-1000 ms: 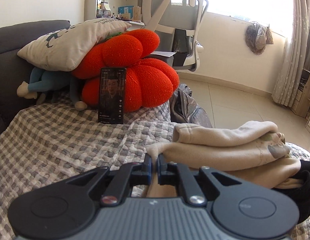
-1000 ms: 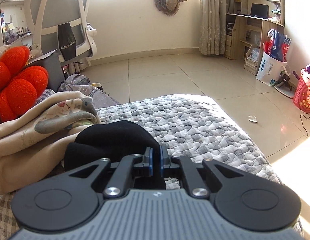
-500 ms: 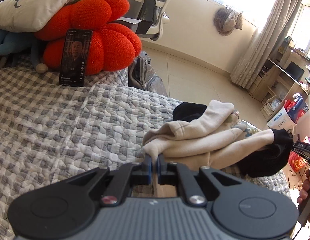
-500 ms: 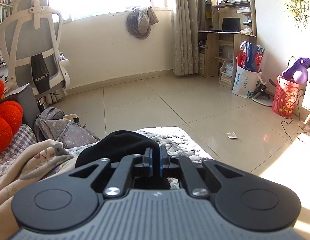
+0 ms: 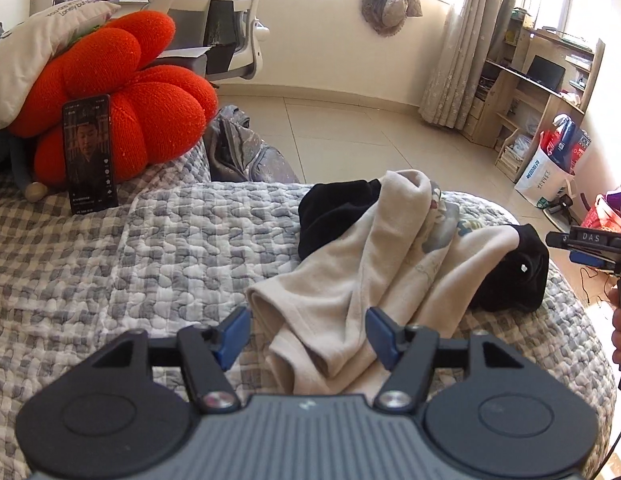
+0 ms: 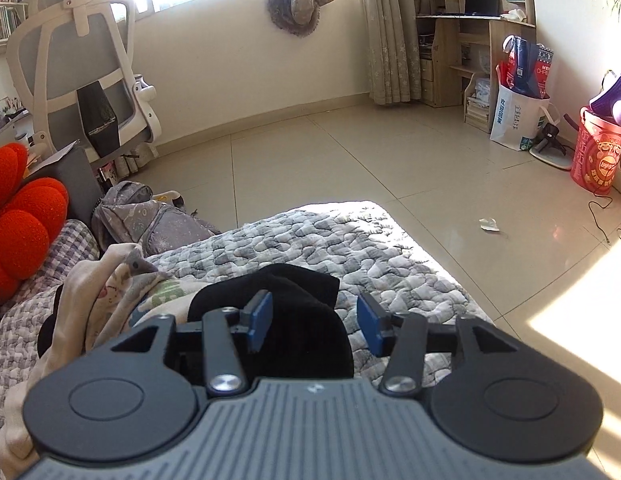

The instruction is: Fold clothes

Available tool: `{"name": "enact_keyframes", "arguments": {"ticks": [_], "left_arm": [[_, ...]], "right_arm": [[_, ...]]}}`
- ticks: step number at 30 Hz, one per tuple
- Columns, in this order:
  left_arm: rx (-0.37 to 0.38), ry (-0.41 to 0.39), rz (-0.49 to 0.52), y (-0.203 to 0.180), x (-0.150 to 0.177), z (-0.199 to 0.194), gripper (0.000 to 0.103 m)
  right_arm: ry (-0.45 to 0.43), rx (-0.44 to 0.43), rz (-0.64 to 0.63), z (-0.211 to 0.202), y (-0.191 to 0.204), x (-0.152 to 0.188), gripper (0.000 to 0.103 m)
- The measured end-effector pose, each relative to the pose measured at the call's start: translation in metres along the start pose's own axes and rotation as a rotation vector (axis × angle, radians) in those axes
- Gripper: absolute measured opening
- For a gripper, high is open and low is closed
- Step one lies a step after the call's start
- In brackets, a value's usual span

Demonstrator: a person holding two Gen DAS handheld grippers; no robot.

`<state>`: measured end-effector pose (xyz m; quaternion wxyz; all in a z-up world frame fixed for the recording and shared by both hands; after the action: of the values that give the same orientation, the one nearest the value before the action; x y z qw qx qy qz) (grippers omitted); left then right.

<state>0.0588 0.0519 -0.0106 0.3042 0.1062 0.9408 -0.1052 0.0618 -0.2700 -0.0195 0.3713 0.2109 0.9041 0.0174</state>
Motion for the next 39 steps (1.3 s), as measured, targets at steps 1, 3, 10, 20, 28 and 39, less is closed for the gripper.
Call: {"name": "enact_keyframes", "arguments": {"ticks": [1,3,10,20,28,39], "left_arm": [[-0.003,-0.008,0.005,-0.002,-0.006,0.004,0.068],[-0.016,-0.016,0.025,-0.009,-0.016,0.016,0.070],[0.030,-0.012,0.051,-0.040,-0.039,0.063,0.070],[0.051,-0.016,-0.015,-0.049,-0.047,0.107,0.011],[-0.067,-0.134,-0.095,-0.032,-0.051,0.080,0.003],[-0.219,-0.239,-0.235,0.031,-0.051,0.037,0.003]], "right_arm": [[0.003,-0.022,0.006,-0.002,0.000,0.000,0.067],[0.025,-0.055,0.016,-0.001,0.002,0.000,0.067],[0.105,-0.123,0.063,0.015,0.009,0.007,0.067],[0.223,-0.193,0.139,0.048,0.020,0.026,0.065],[0.105,-0.097,0.085,0.040,0.029,0.016,0.014],[-0.077,-0.088,0.025,0.018,0.046,-0.013,0.012]]}}
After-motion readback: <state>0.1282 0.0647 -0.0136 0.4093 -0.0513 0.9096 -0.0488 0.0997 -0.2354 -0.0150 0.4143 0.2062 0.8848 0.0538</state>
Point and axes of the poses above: each gripper's, at about its wrist camera, not at the fingertips, and z roughly the way its jaws point, y to its left, x to its underside, the point moved 6 cm from there along z, roughly the way its jaws point, and after that the axes turned 11 degrees about y, right-handed, at the moved point
